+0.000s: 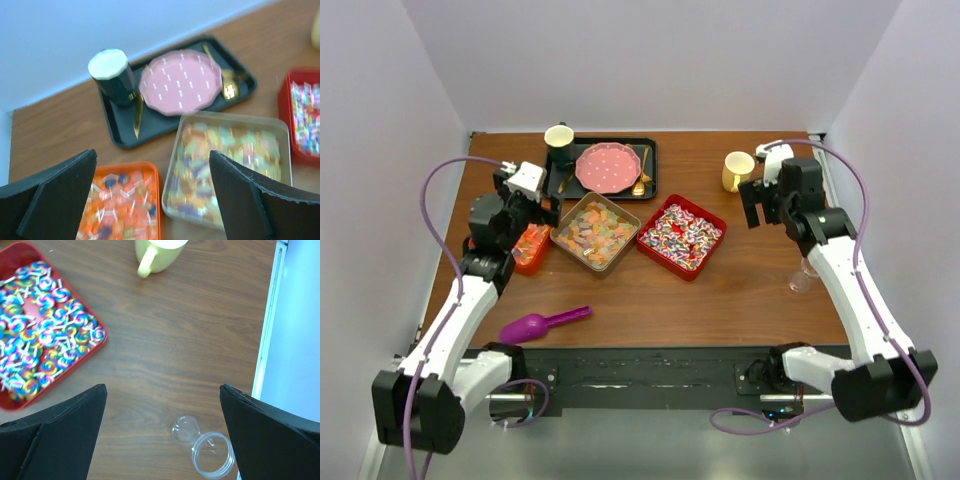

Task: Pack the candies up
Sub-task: Pick up the packing bottle from the center of the board.

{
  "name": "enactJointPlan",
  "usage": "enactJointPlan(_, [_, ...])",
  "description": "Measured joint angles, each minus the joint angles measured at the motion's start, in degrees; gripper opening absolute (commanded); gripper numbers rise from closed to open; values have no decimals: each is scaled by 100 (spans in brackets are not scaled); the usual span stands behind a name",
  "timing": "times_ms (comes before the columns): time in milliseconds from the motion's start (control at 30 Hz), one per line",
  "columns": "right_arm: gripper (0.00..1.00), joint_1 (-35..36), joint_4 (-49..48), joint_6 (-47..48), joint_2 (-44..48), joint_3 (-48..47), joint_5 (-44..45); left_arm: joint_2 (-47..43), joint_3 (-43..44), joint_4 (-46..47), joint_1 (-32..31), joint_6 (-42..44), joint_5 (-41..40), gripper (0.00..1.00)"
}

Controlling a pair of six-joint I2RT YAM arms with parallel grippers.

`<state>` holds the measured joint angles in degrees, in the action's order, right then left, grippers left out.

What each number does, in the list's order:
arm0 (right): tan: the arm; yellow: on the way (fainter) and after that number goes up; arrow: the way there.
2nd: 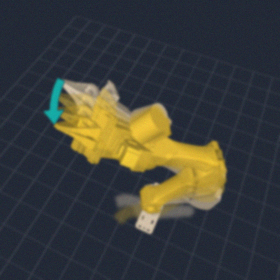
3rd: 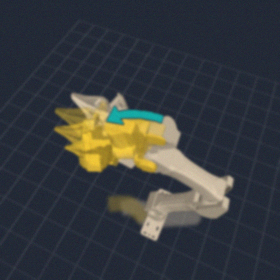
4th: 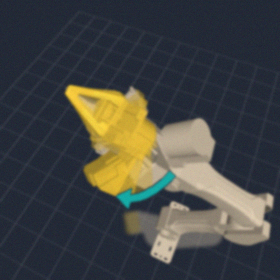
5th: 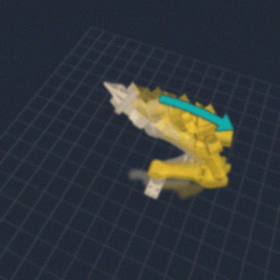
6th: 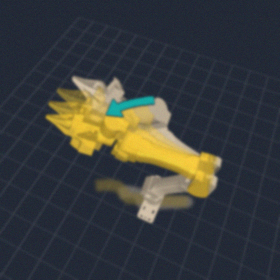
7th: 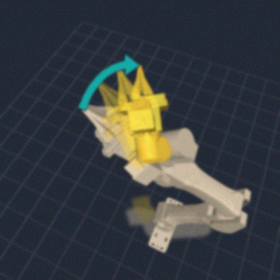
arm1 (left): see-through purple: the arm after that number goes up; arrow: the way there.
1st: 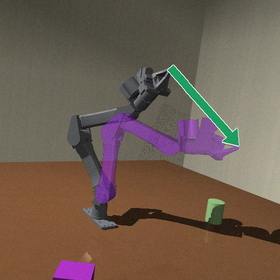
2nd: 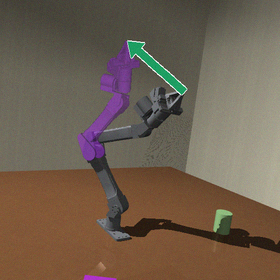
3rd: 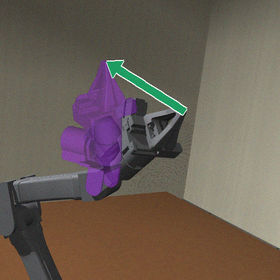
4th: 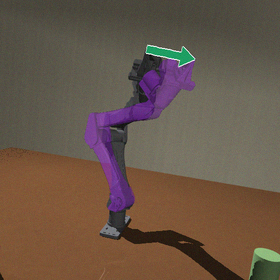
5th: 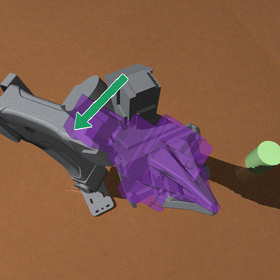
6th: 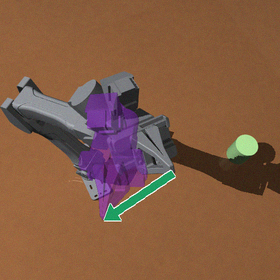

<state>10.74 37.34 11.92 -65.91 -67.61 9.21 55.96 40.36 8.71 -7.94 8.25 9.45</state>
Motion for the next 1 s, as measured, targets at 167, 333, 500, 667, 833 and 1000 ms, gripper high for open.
enactJointPlan(167, [99,0,302,975,538,127,-999,-144,184,-1510,144,758,490,100])
enactJointPlan(333, [97,442,597,1952,614,96,-2317,-114,721,-2686,844,1491,944,99])
enactJointPlan(500, [95,1792,686,2549,-133,-127,-2968,-17,1443,-3602,1196,2094,1384,100])
enactJointPlan(667, [94,2728,577,2691,-859,-212,-3206,-149,1580,-4096,1482,2253,1762,100])
enactJointPlan(833, [96,3578,328,2487,-1425,-361,-3279,323,1908,-4138,2282,1488,2369,100])
enactJointPlan(1000, [95,3333,345,2168,-1425,-566,-2817,715,2083,-3974,2439,656,2695,100])
